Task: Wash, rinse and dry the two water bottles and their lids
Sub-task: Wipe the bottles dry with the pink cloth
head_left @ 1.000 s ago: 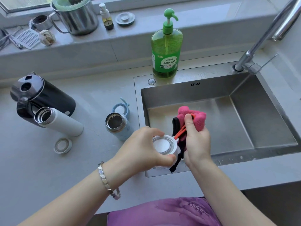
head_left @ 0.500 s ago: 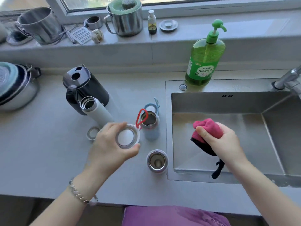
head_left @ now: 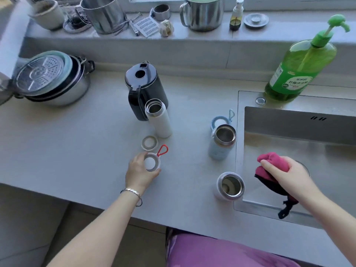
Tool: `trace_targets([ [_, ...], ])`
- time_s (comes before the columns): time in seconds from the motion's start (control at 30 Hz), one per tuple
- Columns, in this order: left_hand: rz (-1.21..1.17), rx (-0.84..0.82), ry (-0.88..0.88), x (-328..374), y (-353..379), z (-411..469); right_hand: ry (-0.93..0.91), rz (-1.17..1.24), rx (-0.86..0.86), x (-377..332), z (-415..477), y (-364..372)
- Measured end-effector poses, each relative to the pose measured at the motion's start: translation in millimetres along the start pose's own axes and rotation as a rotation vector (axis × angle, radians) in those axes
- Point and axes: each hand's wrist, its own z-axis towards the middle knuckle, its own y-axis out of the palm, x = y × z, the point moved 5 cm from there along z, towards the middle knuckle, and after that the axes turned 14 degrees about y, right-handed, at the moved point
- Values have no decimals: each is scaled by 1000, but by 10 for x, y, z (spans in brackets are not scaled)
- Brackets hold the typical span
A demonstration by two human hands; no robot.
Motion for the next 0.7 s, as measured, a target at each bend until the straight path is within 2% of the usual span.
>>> trace_targets([
  [0.1,-83,24,-29,-144,0,7,4,-4,-13,14,-20,31],
  [0.2,32,66,1,-5,-52,-78,0,21,-33,22,-43,35],
  [0.23,78,120,39,138,-94,-140,-4,33,-35,22,-58,28],
  [0.3,76,213,227,573,-163,-291,5,52,-30,53,-71,10],
  [0.33,28,186,343,823,-141,-366,15,58,-28,88,-68,-3],
  [0.4,-56,-4,524,1301,11,-494,35,77,-32,172,-67,-37],
  [0.53,11,-508,521,1881,496,-580,61,188,-39,374,-103,-180],
  [0.6,126,-634,493,1963,692,-558,76,230,-28,493,-136,-267],
  [0.7,278,-667,497,1950,847,-560,90,285,-5,683,-161,-379],
])
